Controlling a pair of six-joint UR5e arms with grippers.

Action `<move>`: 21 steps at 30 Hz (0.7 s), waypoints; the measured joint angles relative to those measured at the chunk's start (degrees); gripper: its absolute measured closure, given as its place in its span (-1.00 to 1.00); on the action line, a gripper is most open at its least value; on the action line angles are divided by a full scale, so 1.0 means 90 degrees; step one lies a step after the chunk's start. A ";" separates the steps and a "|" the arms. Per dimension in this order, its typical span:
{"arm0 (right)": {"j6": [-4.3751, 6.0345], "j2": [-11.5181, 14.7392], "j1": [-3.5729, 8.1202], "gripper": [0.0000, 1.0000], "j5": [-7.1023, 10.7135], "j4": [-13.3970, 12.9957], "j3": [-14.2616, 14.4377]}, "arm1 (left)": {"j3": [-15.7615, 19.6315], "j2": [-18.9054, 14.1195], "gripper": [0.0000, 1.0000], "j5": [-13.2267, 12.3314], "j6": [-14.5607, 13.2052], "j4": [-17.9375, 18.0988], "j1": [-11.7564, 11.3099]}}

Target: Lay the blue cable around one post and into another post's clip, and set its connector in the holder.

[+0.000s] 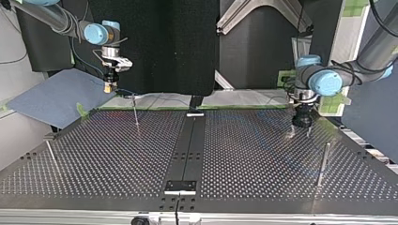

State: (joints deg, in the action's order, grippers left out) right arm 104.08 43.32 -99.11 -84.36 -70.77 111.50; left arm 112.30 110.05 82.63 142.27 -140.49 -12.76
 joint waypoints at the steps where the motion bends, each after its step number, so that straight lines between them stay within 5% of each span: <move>1: 0.0000 0.0000 -0.0003 0.97 -0.0001 -0.0002 0.0000 | 0.0053 0.0056 -0.98 -0.0020 0.0057 0.0054 -0.0003; 12: 0.0000 -0.0001 -0.0008 0.97 -0.0029 -0.0001 0.0000 | 0.0309 0.0225 -0.98 -0.0450 0.0747 0.0729 0.0073; 21: 0.0000 0.0000 -0.0025 0.97 -0.0008 0.0000 0.0000 | 0.0313 0.0228 -0.98 -0.0359 0.0921 0.0864 0.0132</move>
State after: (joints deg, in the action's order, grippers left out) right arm 104.08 43.32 -99.34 -84.43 -70.77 111.50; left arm 115.12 112.10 79.40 150.56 -132.71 -11.57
